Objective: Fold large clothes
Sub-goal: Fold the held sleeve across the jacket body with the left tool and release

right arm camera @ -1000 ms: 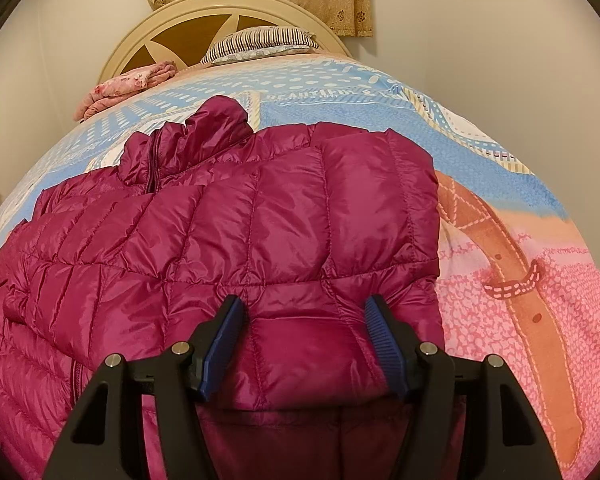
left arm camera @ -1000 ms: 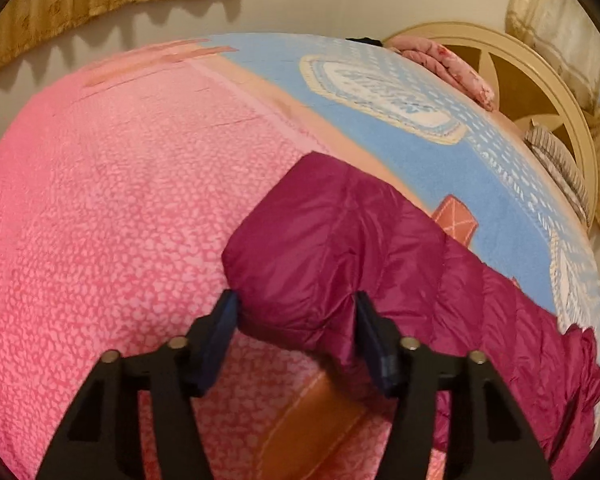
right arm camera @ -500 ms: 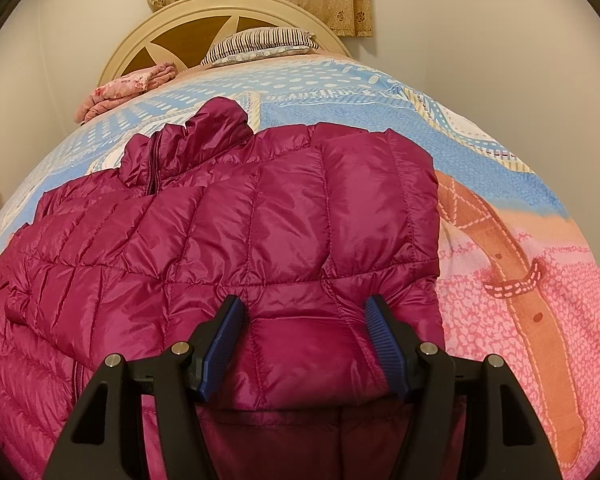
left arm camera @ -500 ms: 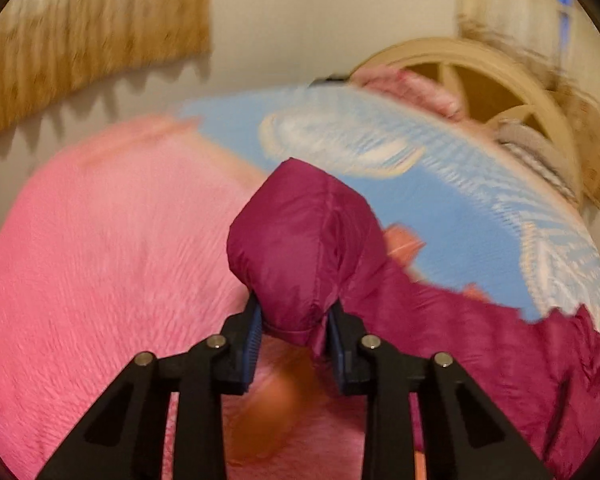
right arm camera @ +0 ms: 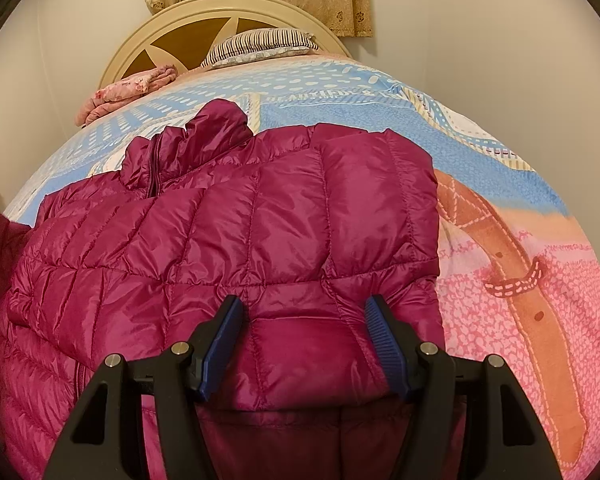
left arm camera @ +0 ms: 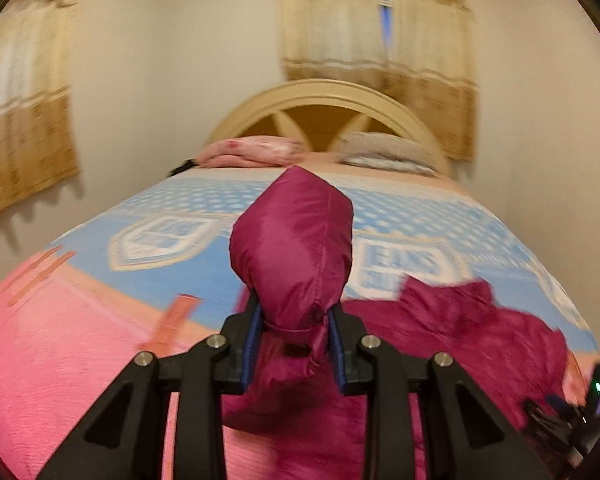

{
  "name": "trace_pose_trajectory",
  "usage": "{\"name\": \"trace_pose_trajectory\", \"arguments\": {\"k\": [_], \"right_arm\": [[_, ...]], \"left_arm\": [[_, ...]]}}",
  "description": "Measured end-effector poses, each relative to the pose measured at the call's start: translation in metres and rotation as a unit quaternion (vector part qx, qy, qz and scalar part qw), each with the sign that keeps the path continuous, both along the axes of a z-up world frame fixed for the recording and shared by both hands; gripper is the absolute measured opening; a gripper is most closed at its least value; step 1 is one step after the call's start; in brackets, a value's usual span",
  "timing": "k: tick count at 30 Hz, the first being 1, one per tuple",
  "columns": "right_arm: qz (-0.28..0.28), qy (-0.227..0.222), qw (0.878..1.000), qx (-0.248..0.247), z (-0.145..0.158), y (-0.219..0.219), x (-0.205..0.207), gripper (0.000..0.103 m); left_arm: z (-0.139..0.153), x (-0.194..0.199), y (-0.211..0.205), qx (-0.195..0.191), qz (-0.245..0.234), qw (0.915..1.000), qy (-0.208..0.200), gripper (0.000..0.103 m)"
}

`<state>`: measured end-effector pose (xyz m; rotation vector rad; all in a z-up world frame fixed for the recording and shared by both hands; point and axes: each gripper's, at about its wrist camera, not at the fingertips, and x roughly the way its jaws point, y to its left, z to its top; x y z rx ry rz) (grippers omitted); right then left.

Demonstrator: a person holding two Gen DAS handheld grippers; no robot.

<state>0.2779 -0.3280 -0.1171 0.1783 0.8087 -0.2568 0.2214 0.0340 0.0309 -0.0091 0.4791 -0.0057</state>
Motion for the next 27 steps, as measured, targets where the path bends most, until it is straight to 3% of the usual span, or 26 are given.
{"name": "trace_pose_trajectory", "arguments": {"k": [6,13,20,22,27], "right_arm": [[0.0,-0.002,1.0,0.004,0.0,-0.001,0.0,0.065],[0.0,-0.003,1.0,0.007,0.0,-0.001,0.0,0.065],[0.0,-0.003,1.0,0.007,0.0,-0.002,-0.001,0.065],[0.0,-0.003,1.0,0.007,0.0,-0.001,0.0,0.065],[0.0,-0.003,1.0,0.007,-0.001,-0.001,0.0,0.065]], "left_arm": [[-0.038,-0.012,-0.072,0.043,-0.067,0.9964,0.028,0.031],[-0.073,-0.016,-0.13,0.085,-0.109,0.988,0.068,0.031],[-0.101,-0.014,-0.146,0.112,-0.115,0.9814,0.105,0.031],[-0.107,-0.013,-0.151,0.122,-0.116,0.9793,0.113,0.037],[-0.118,-0.017,-0.157,0.138,-0.117,0.9759,0.122,0.038]]}}
